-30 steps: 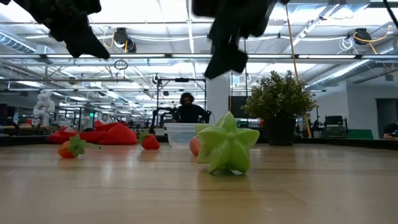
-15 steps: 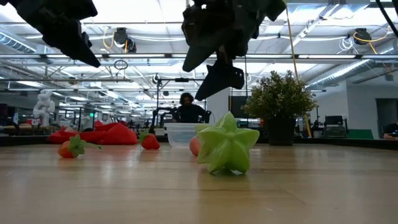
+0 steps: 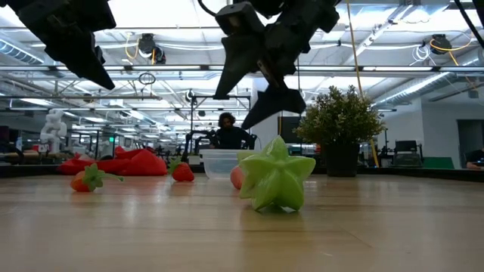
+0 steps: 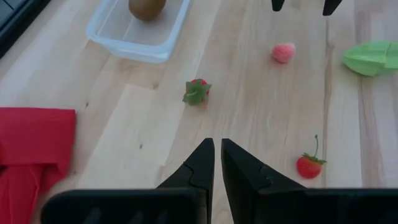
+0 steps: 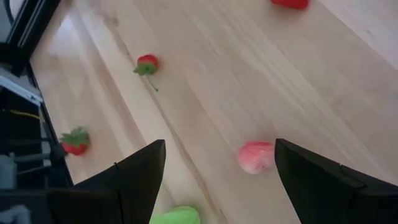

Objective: Pick and placing Produce into tupperware
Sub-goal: Put the left apricot into the bin

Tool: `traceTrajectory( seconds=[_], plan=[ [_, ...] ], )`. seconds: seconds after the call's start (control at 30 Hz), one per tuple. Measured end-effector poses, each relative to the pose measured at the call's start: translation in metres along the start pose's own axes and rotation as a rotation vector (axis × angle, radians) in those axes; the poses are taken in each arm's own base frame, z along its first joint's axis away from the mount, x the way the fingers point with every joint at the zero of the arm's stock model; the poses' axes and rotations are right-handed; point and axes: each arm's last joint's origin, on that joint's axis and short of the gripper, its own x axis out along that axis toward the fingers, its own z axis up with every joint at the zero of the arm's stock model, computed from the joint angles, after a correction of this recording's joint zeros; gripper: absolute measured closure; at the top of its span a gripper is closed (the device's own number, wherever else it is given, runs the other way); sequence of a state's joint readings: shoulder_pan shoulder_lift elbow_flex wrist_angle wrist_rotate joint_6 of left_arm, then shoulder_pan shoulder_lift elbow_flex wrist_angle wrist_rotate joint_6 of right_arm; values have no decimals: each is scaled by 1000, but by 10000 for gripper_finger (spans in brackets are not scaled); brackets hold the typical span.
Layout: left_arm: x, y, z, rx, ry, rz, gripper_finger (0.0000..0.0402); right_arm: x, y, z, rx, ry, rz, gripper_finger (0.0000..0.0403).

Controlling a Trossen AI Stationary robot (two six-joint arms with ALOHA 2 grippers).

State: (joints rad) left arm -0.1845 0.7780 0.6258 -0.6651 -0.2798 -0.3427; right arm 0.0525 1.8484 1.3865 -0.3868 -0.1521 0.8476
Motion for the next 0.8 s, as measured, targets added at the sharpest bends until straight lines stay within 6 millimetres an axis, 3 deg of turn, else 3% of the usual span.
traceTrajectory(
  seconds=[0.27, 0.8],
  plan=[
    [0, 0, 0, 8, -1, 0, 369, 1, 1, -8, -20, 37, -25, 110],
    [0, 0, 1, 16, -13, 5, 369, 29, -4, -16, -46, 144, -2, 119]
  ],
)
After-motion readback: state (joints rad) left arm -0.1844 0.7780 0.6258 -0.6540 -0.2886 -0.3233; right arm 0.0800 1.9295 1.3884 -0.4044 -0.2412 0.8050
